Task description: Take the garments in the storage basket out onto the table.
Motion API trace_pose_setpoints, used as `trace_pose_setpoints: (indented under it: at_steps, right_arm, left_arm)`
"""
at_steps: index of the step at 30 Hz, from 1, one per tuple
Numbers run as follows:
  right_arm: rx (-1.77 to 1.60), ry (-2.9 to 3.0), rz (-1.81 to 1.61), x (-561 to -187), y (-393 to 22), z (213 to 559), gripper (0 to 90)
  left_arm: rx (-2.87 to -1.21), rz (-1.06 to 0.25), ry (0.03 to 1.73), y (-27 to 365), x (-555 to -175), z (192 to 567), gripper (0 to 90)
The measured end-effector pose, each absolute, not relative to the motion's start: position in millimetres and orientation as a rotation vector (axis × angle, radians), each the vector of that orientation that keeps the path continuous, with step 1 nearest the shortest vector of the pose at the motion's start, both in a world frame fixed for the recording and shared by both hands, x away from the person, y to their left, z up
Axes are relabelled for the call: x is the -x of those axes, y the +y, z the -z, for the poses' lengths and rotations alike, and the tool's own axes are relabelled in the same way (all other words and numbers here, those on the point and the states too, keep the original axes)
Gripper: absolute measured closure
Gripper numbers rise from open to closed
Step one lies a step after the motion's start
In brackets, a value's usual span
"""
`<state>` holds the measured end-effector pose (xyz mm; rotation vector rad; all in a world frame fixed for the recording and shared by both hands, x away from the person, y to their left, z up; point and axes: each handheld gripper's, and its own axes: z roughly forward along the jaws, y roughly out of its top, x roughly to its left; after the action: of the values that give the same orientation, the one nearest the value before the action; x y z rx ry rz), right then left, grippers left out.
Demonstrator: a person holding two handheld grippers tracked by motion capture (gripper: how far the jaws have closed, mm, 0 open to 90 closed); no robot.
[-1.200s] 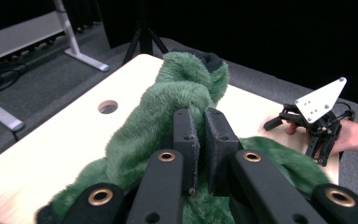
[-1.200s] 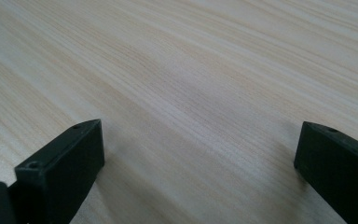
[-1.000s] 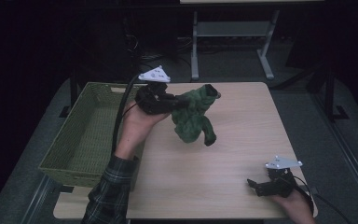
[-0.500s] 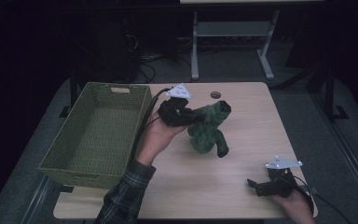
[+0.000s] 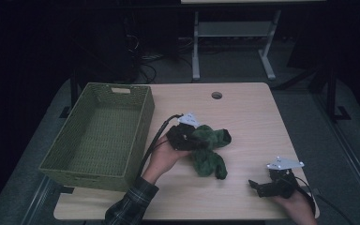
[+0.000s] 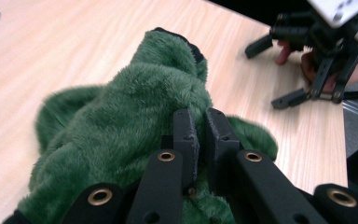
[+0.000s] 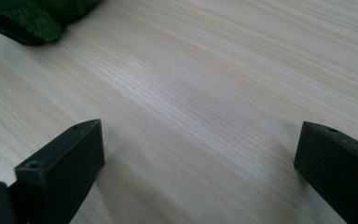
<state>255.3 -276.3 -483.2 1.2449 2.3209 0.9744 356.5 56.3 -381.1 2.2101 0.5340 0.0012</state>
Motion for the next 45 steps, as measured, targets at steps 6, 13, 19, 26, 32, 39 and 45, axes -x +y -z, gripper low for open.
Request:
trace_pose_setpoints:
  at_steps: [6,13,19,26,32,39,45]
  right_arm:
    - [-1.247,2.320,-0.975,-255,-276,483,1.1]
    - [-1.246,2.320,-0.975,-255,-276,483,1.1]
    - [-1.247,2.320,-0.975,-255,-276,483,1.1]
    - [-1.247,2.320,-0.974,-255,-276,483,1.1]
    - [-1.244,2.322,-0.973,-255,-276,483,1.1]
    - [-1.239,2.327,-0.977,-256,-275,483,2.3]
    - [-1.254,2.323,-1.014,-254,-277,477,17.1]
  left_arm:
    - [-2.240,0.042,0.552,55,-359,406,83.5]
    - [-2.295,0.044,0.588,51,-366,432,82.5]
    - [-2.335,0.018,0.590,46,-370,447,81.3]
    - [-2.355,-0.006,0.574,44,-369,450,74.1]
    - [-2.322,0.002,0.564,51,-363,435,52.6]
    - [-2.268,-0.024,0.546,61,-346,417,39.3]
    - [-2.236,-0.024,0.524,70,-329,408,39.2]
